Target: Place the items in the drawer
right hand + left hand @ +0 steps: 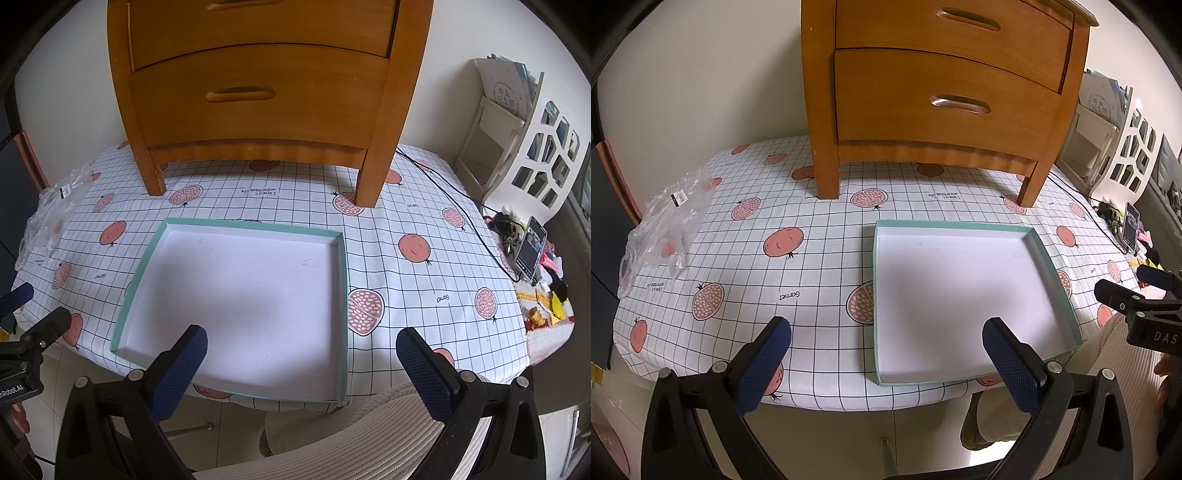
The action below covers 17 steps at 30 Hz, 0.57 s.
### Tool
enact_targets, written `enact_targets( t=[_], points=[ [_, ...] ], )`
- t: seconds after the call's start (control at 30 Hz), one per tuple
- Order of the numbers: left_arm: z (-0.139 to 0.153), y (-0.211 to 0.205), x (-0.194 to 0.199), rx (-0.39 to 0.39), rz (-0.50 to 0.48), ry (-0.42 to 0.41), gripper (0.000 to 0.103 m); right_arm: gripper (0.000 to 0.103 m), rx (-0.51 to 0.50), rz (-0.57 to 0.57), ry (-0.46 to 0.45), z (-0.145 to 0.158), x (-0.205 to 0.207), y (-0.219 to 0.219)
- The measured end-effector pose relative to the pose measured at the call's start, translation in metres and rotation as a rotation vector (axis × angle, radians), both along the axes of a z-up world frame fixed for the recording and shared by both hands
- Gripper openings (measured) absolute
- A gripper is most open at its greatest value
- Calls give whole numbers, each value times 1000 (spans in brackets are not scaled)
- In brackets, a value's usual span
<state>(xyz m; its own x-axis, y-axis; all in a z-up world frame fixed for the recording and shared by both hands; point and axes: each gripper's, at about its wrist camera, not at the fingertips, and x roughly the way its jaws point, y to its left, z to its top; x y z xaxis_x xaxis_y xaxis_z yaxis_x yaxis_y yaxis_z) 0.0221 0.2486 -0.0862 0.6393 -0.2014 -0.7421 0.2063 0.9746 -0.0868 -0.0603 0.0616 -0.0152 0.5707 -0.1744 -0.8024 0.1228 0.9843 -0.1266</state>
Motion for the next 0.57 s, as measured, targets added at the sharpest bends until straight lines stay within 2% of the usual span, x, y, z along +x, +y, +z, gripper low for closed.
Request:
enact_targets(
  t=[0.57],
  points=[
    [5,2,-1,4,1,-25,103,103,3,0,3,-1,0,-2]
  ],
)
